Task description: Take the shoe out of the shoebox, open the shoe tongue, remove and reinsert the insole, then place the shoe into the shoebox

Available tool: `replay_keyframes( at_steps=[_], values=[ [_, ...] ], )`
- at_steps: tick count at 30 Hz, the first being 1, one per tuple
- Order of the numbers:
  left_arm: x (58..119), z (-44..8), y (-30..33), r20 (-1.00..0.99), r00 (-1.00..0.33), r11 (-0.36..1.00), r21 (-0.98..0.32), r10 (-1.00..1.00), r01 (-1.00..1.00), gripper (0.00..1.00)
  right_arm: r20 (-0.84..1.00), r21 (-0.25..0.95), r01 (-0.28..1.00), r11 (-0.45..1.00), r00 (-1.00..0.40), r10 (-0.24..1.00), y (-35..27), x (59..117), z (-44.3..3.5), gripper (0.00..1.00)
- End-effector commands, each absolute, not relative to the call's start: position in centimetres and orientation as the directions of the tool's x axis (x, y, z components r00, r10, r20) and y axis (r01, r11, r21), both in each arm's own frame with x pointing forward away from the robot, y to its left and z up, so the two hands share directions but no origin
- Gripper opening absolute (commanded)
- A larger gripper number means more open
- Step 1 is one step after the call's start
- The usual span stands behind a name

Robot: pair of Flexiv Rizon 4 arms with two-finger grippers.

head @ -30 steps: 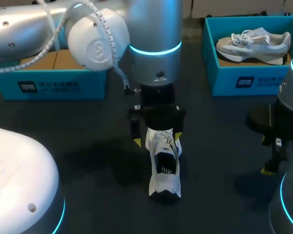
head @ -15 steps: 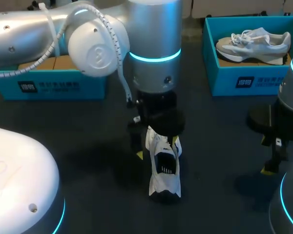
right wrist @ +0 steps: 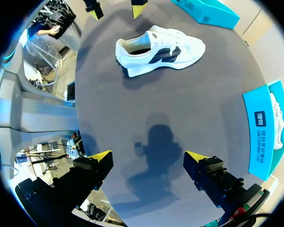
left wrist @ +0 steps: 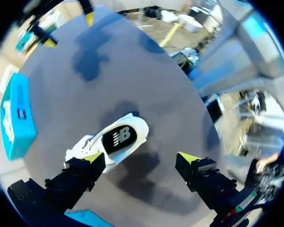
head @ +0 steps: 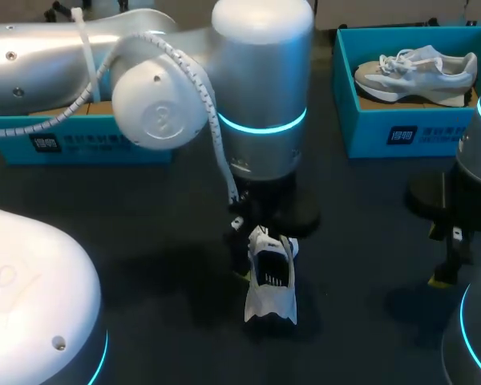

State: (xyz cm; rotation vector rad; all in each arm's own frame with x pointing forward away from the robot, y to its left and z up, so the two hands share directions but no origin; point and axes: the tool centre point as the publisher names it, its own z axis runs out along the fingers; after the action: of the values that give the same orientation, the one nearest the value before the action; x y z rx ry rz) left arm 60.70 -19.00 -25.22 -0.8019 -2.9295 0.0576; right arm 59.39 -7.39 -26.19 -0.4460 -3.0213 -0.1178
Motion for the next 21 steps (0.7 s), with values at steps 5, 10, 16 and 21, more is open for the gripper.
replay_keyframes(
  at_steps=[5,10,16,21],
  values=[
    [59.6,-28.2,-19.6,0.105,-0.920,0.925,-0.083,0.378,0.371,1.00,0.094,0.064,0.291,0.955,-0.954,0.284,-7.4,59.3,-26.3,1.00],
    [59.3,-29.6,-19.3,0.109,-0.928,0.932,-0.112,0.357,0.345,1.00,0.094,0.064,0.291,0.955,-0.954,0.284,-7.4,59.3,-26.3,1.00],
    [58.9,-31.4,-19.3,0.107,-0.933,0.936,-0.120,0.344,0.332,1.00,0.094,0.064,0.291,0.955,-0.954,0.284,-7.4,59.3,-26.3,1.00],
    [58.8,-32.5,-19.6,0.095,-0.952,0.953,-0.108,0.292,0.282,1.00,0.094,0.064,0.291,0.955,-0.954,0.284,-7.4,59.3,-26.3,1.00]
  ],
)
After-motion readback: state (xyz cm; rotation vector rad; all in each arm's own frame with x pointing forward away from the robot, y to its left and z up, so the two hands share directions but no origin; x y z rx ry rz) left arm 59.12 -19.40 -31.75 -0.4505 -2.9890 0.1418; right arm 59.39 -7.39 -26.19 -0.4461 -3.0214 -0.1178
